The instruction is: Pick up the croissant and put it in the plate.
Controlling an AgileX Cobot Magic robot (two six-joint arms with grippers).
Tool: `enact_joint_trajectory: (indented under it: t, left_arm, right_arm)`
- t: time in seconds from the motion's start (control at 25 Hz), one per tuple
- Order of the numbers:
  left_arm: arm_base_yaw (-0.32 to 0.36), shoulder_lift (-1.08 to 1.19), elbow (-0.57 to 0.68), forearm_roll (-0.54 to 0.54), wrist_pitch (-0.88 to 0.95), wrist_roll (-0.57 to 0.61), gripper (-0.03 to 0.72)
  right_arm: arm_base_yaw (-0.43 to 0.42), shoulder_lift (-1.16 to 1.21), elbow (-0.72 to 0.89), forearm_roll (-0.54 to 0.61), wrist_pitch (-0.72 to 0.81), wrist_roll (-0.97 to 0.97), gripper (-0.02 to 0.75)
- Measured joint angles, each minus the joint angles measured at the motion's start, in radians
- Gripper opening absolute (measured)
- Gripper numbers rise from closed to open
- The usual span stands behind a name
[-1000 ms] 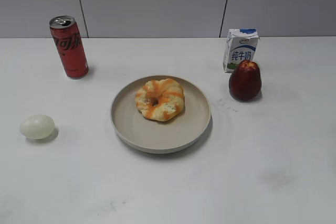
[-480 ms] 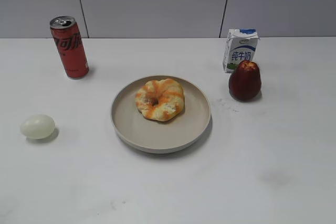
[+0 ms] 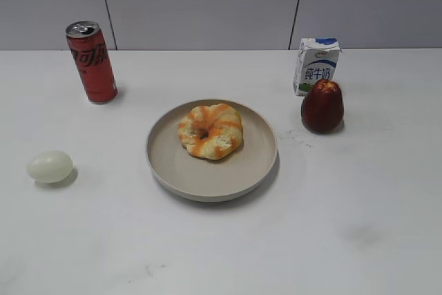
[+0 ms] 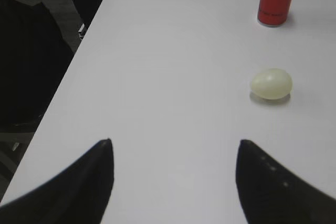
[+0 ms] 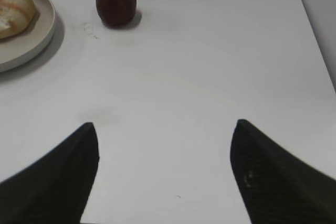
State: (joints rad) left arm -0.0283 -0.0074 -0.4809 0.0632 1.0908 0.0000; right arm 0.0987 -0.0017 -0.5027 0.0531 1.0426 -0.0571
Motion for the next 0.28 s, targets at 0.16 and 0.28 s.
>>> enact_joint_trajectory:
  t: [0.16,0.28]
  left_arm:
    - [0.003,0.0,0.0,0.0,0.0,0.0,0.552]
    - [0.003,0.0,0.0,0.0,0.0,0.0,0.552]
  right_arm:
    - [0.0,-0.004,0.0,0.0,-0.001,0.0,0.591]
    - [0.0,-0.004,0.0,0.0,-0.001,0.0,0.591]
